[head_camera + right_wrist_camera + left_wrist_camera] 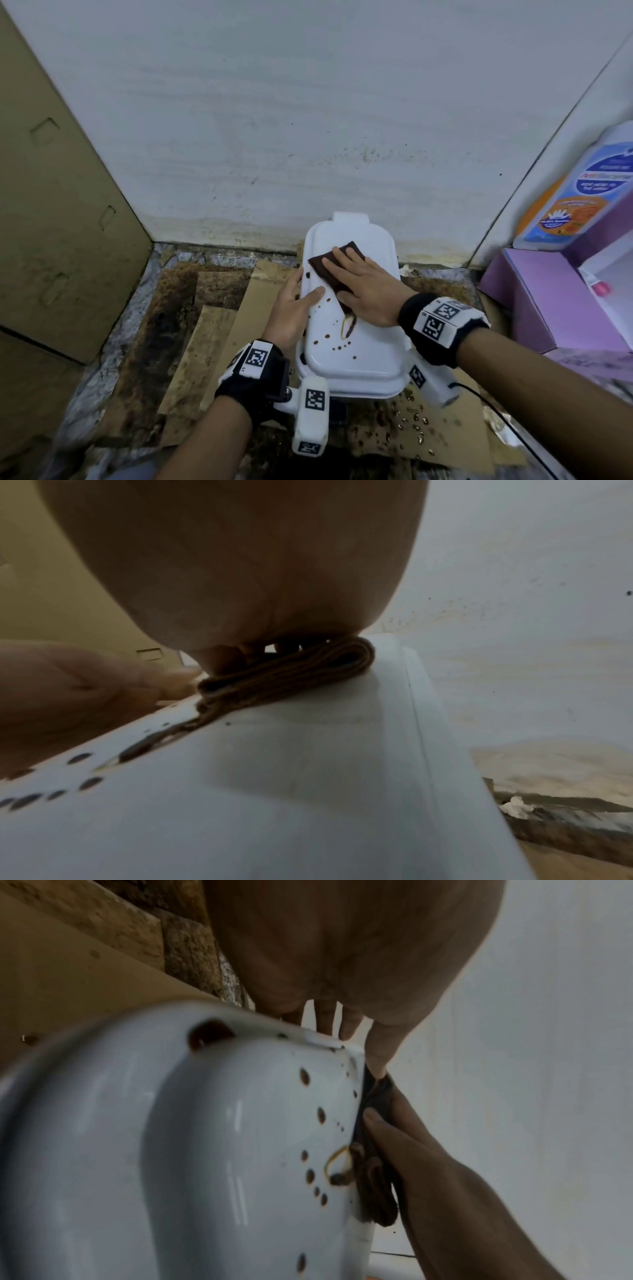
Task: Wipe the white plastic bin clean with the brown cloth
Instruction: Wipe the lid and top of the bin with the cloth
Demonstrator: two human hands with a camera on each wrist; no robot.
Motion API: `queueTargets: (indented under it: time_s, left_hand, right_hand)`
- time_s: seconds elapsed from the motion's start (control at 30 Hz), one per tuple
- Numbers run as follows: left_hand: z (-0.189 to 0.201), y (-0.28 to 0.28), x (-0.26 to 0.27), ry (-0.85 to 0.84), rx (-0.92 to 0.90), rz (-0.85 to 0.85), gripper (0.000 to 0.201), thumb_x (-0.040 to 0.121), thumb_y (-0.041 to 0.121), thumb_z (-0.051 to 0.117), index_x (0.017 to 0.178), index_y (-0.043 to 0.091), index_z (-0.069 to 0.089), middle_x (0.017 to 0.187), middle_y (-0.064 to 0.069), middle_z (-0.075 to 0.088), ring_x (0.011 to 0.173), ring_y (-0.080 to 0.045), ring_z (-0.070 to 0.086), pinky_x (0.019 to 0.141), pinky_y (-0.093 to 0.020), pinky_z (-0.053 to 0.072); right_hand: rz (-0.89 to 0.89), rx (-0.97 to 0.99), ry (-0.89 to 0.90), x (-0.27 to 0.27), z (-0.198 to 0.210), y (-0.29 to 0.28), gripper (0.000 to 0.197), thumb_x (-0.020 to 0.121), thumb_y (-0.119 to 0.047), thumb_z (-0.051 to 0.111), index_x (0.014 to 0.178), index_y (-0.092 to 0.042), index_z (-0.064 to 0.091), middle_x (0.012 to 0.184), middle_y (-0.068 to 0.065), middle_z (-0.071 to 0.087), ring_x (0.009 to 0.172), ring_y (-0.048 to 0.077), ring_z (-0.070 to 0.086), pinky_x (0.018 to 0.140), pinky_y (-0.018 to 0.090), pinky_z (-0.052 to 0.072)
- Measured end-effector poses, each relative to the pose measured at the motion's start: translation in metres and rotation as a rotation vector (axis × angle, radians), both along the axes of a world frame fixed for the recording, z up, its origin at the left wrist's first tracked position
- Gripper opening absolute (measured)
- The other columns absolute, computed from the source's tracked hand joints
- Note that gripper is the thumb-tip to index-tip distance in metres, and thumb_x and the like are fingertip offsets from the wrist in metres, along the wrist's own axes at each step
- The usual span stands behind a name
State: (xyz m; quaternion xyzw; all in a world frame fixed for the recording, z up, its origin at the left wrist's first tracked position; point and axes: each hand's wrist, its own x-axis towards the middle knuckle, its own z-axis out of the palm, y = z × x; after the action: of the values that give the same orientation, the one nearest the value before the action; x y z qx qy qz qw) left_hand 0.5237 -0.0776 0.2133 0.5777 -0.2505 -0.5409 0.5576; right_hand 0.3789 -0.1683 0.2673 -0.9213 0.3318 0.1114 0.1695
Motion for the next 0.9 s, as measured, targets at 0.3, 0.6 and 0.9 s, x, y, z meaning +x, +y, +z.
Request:
queueTargets:
  time_s: [0.3,0.6,0.9]
  left_hand:
    - [0.013,0.041,0.004,-0.048,0.215,-0.058,0.032,0.101,0.024,0.060,0.133,0.021,0.057,0.120,0.004,0.066,0.096,-0.010,0.065,0.070,-0.029,0.053]
    - [0.025,0.051,-0.004,-0.040,0.217,-0.044,0.037,0.099,0.008,0.060,0.136,0.013,0.059,0.124,-0.015,0.069,0.086,-0.016,0.068,0.052,-0.019,0.055]
    - [0.031,0.058,-0.008,-0.076,0.212,-0.026,0.035,0.101,0.014,0.057,0.135,0.018,0.062,0.115,-0.005,0.070,0.085,-0.011,0.067,0.060,-0.024,0.054]
  right_hand:
    - [-0.074,-0.046,-0.004,0.005,-0.009,0.009,0.061,0.101,-0.037,0.028,0.152,-0.031,-0.004,0.160,0.000,-0.020,0.147,0.015,-0.018,0.119,0.039,-0.008]
    - [-0.068,-0.037,-0.029,-0.014,-0.009,0.056,0.059,0.103,-0.032,0.026,0.153,-0.027,-0.006,0.160,0.002,-0.018,0.147,0.018,-0.018,0.119,0.039,-0.008]
    - [-0.073,-0.182,-0.090,-0.036,-0.021,0.098,0.074,0.083,-0.052,-0.005,0.153,-0.030,0.003,0.162,-0.002,-0.006,0.149,0.019,-0.005,0.119,0.037,0.004]
